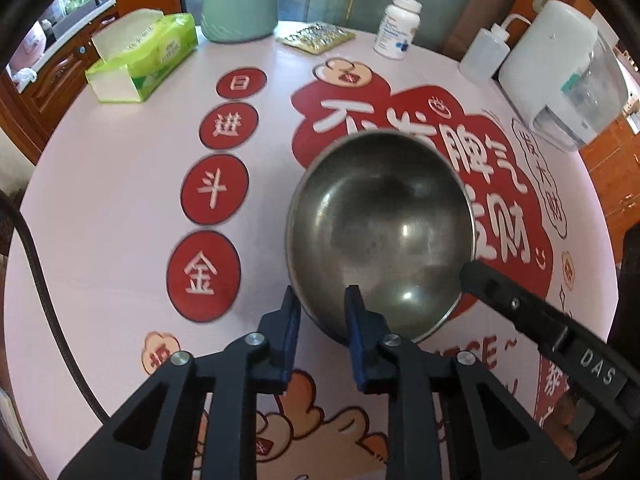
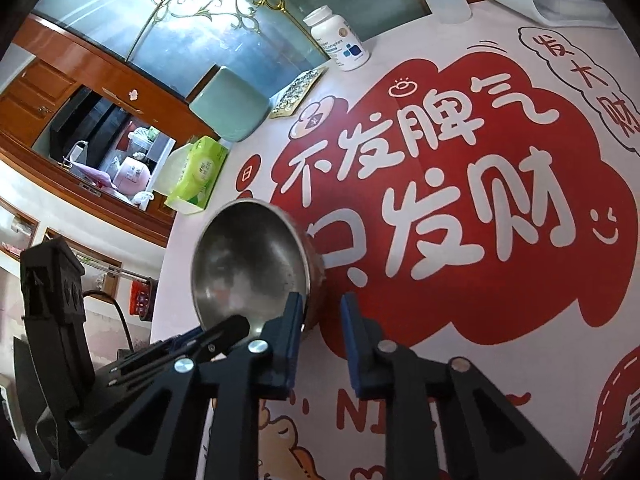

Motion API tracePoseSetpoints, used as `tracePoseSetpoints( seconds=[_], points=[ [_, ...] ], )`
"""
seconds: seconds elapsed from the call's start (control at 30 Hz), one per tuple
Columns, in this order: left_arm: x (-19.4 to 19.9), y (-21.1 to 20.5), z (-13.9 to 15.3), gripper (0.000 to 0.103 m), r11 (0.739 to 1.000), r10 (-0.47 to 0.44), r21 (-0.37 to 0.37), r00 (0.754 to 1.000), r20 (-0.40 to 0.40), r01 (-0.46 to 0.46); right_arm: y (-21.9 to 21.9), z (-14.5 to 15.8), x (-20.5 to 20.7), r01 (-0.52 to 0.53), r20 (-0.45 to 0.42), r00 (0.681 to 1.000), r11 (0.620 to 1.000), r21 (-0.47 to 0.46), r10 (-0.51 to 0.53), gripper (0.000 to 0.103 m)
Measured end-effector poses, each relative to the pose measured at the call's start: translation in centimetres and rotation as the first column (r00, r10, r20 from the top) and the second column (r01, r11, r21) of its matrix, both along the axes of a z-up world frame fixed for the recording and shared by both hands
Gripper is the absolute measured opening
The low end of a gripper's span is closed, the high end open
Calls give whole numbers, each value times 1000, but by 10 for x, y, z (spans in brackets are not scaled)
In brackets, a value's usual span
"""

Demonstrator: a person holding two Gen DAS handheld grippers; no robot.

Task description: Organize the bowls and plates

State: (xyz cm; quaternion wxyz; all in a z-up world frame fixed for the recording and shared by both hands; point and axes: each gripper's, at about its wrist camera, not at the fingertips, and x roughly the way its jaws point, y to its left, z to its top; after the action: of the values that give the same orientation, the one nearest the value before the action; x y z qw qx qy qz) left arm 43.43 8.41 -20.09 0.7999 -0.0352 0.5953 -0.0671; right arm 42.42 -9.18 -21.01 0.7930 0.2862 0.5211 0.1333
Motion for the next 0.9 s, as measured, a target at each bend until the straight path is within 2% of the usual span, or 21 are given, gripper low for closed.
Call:
tracePoseSetpoints(
  seconds=[0.2, 0.6, 0.9],
  points=[
    [-13, -2, -4, 14, 1000, -24, 18, 1000, -12, 24, 5, -3, -6, -14, -23, 1000, 1000, -18, 13, 5],
    [-49, 11, 11, 14, 999, -44, 15, 998, -40, 45, 9, 7, -44, -42, -59, 997, 999, -7, 42, 5],
    [-92, 12, 31, 14, 998, -63, 15, 997, -53, 64, 12, 31, -92, -66, -55, 996, 997, -27, 64, 5]
  ],
)
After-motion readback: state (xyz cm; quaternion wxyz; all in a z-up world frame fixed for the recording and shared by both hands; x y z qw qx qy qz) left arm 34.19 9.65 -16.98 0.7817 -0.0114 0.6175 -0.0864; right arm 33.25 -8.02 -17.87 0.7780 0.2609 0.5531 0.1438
